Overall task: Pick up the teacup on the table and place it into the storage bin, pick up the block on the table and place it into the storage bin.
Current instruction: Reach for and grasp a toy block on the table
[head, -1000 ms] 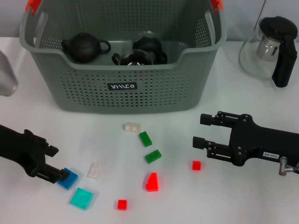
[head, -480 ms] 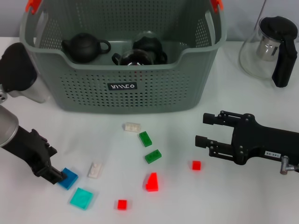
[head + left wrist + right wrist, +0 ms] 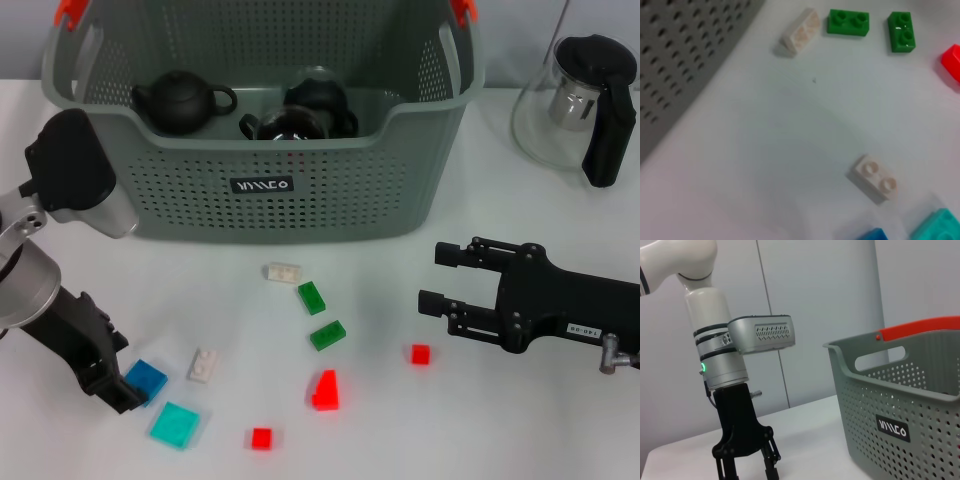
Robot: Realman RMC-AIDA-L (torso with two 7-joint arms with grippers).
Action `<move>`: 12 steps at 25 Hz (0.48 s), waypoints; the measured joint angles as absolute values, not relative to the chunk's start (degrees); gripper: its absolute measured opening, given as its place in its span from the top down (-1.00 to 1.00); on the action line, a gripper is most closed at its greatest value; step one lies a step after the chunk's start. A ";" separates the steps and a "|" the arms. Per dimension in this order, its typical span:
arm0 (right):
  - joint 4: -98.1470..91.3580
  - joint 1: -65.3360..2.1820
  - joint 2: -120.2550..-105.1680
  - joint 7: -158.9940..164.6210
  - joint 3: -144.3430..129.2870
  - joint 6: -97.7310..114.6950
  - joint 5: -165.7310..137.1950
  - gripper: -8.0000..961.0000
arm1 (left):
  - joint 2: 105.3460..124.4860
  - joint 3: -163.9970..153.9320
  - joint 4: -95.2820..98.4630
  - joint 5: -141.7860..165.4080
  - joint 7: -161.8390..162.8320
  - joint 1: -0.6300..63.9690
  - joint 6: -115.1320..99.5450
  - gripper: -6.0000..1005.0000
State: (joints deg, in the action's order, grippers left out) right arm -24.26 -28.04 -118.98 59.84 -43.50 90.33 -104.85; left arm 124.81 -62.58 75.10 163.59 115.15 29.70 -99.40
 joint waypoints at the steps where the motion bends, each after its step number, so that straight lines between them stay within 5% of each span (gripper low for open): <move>1: -24.26 -28.04 -118.98 59.84 -43.50 90.32 -104.85 -0.43 | 124.80 -62.58 75.07 163.58 115.18 29.74 -99.74 -0.52; 12: -24.26 -28.04 -119.08 59.67 -43.50 90.15 -104.85 -0.43 | 124.81 -62.74 72.73 163.43 117.78 29.96 -99.44 -0.52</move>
